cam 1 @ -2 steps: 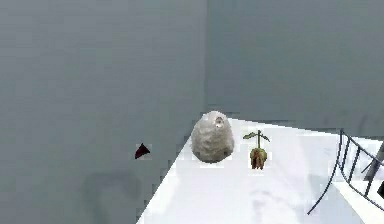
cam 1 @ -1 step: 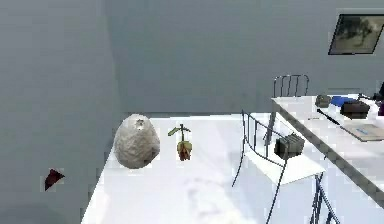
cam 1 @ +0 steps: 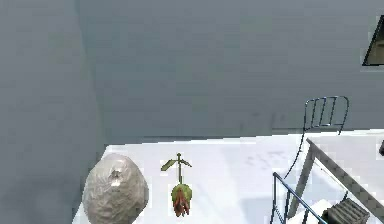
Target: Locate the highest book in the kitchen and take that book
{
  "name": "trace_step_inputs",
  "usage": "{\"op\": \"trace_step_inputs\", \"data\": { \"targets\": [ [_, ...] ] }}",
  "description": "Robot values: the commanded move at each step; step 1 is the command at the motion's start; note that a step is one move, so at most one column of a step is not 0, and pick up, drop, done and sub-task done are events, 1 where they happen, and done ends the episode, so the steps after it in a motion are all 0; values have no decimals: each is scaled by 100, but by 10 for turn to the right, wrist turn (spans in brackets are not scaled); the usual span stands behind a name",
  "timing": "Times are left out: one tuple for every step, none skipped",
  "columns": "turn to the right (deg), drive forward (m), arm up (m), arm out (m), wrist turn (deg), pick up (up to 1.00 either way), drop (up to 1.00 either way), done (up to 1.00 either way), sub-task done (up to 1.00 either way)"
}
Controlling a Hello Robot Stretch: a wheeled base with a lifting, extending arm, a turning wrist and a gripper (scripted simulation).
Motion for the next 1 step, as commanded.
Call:
{"op": "trace_step_inputs", "data": {
  "targets": [
    [0, 15, 0, 0, 0, 0, 0, 0, 0]
  ]
}}
